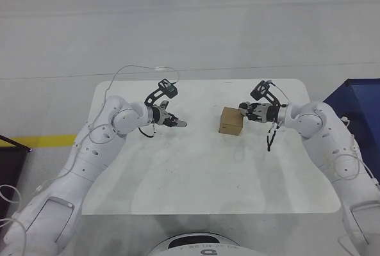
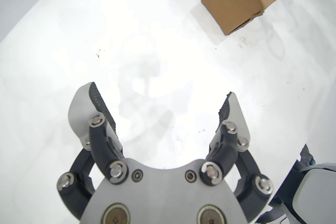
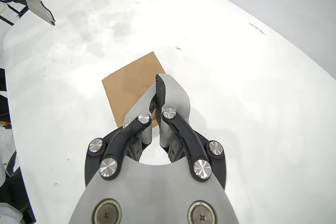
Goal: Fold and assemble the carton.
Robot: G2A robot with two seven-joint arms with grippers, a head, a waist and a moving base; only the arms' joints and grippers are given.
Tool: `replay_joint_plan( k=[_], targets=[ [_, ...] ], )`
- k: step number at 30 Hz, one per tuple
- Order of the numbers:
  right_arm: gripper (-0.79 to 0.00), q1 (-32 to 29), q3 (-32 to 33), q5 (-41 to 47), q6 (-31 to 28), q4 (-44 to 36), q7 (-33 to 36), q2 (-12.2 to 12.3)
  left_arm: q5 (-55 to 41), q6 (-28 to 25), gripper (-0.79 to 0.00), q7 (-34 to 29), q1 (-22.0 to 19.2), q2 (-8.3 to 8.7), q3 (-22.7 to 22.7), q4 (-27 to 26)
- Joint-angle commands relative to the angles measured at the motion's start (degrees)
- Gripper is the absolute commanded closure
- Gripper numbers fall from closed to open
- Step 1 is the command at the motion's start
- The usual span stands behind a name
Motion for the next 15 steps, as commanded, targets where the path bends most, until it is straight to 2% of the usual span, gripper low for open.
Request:
replay_joint_plan(
  k=[1,9,15],
  targets=[
    [0.0,0.0,0.4,-0.4,0.7,0.6,-0.2,0.1,0.0,0.0,-0.785,0.0,0.0,0.0,0.0,0.0],
    [0.0,-2.5,3.8,-1.1,0.8,0.6,-1.4,1.3,0.0,0.0,-0.785,0.0,0.0,0.0,0.0,0.0],
    [0.0,-3.5,4.3,-0.2,1.1,1.2,0.5,1.6,0.0,0.0,-0.785,0.0,0.0,0.0,0.0,0.0]
  ],
)
